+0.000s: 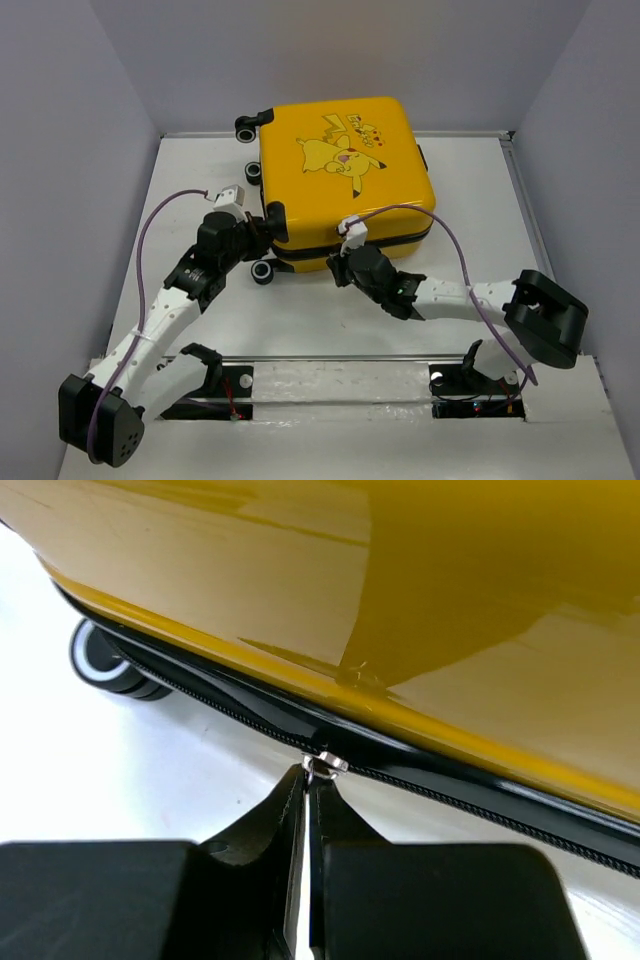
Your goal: Pack the luggage
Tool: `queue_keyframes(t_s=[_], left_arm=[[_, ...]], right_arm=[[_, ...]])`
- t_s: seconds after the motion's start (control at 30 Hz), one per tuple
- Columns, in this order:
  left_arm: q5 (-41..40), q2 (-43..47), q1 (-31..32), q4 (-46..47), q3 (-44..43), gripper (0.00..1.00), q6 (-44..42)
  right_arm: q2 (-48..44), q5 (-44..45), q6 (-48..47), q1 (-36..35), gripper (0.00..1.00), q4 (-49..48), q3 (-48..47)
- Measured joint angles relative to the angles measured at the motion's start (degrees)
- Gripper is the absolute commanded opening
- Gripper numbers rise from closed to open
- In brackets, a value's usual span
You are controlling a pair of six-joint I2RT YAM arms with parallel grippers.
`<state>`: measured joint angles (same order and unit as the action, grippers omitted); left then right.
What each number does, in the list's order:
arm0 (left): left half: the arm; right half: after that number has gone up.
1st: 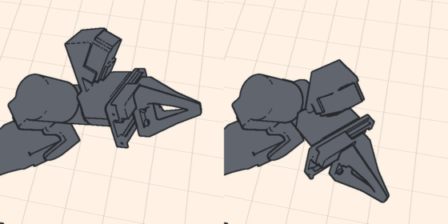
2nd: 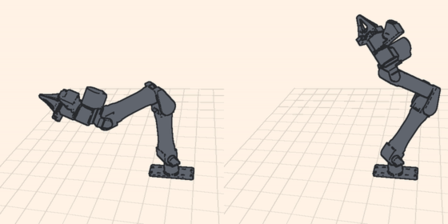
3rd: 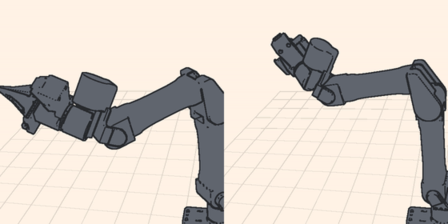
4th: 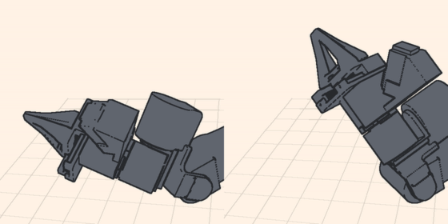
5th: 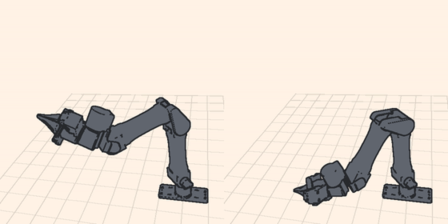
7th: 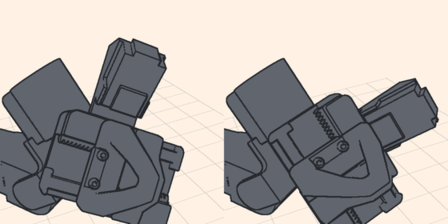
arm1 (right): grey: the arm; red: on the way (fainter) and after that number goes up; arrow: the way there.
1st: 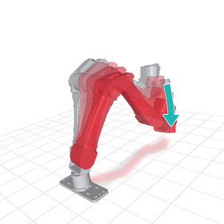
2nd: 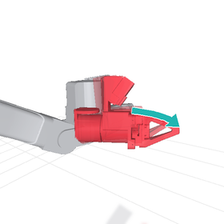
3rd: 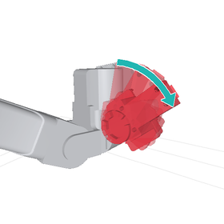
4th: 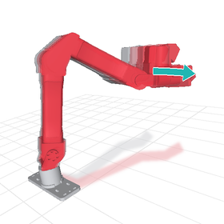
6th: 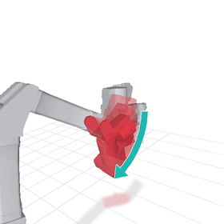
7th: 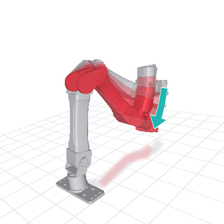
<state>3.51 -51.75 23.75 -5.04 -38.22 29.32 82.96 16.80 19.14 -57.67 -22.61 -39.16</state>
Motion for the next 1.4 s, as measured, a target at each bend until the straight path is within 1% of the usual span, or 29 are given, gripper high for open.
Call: queue_keyframes(t_s=[0.07, 0.2, 0.23, 0.37, 0.47, 0.5, 0.53, 0.57, 0.6, 0.63, 0.67, 0.73, 0.77, 0.83, 0.87, 0.97, 1.17, 1.27, 1.4], left_arm=[[-0.5, -0.9, 0.3, -1.4, -1.3, 0.06, -0.3], [-2.5, -2.7, 0.4, -5.5, -5.0, 0.06, -1.1], [-1.1, -3.1, 0.4, -6.4, -6.3, 0.06, -1.4], [4.4, -3.7, 3.3, -2.0, -11.8, 0.06, -1.0], [5.5, -3.2, 3.5, -0.5, -14.8, 0.06, -1.6], [5.3, -2.8, 3.5, -0.8, -15.2, 0.09, -2.1], [4.9, -2.3, 3.5, -1.7, -15.6, 0.17, -2.4], [4.1, -1.6, 3.5, -2.7, -16.0, 0.39, -3.0], [2.3, -0.8, 3.3, -4.9, -16.6, 0.48, -3.8], [0.9, 0.0, 3.0, -6.7, -17.2, 0.54, -4.8], [-0.6, 0.7, 2.5, -8.2, -17.7, 0.64, -5.1], [-2.6, 2.3, 0.3, -10.9, -18.4, 0.71, -6.4], [-3.1, 2.8, -1.6, -12.3, -18.8, 0.77, -7.1], [-3.7, 2.8, -5.2, -14.3, -19.8, 0.81, -8.7], [-3.5, 2.6, -8.2, -15.1, -20.3, 0.86, -9.8], [-3.0, -0.2, -13.3, -16.4, -21.3, 0.94, -11.7], [-2.2, -10.1, -13.7, -17.7, -26.2, 0.99, -14.0], [-3.6, -17.8, -13.8, -18.0, -31.5, 0.99, -15.9], [-3.7, -25.0, -13.8, -18.0, -36.6, 0.99, -18.0]], right_arm=[[2.0, 4.3, -1.0, -2.1, 0.07, 2.8, -3.2], [7.5, 9.1, -1.9, -4.3, 0.07, 6.4, -9.5], [9.3, 9.7, -2.0, -4.7, 0.07, 6.9, -11.6], [15.8, 7.8, -2.5, -7.8, 0.07, 6.6, -19.1], [17.2, 6.3, -2.5, -10.8, 0.07, 5.9, -21.0], [16.5, 6.1, -2.4, -12.0, 0.07, 5.4, -20.6], [15.6, 6.1, -2.4, -12.6, 0.07, 4.6, -19.8], [13.8, 6.1, -2.3, -13.1, 0.07, 4.0, -18.1], [12.1, 6.1, -2.1, -13.3, 0.07, 3.6, -16.9], [9.2, 5.7, -1.4, -13.1, 0.07, 3.1, -14.4], [6.2, 4.7, -0.9, -12.7, 0.07, 2.7, -11.9], [0.5, 4.0, 0.0, -11.3, 0.07, 2.8, -7.8], [-1.8, 3.3, 0.4, -9.9, 0.07, 2.8, -6.1], [-5.3, 2.3, 1.1, -7.6, 0.07, 3.0, -3.4], [-6.8, 1.8, 1.3, -6.2, 0.07, 3.4, -2.6], [-8.6, 0.4, 1.6, -5.0, 0.07, 4.9, -2.0], [-9.8, -0.6, 2.6, -4.9, 0.07, 9.3, -1.3], [-12.3, -0.5, 3.4, -3.7, 0.07, 11.4, 0.3], [-17.1, -0.5, 4.0, -2.1, 0.07, 14.2, 1.9]])
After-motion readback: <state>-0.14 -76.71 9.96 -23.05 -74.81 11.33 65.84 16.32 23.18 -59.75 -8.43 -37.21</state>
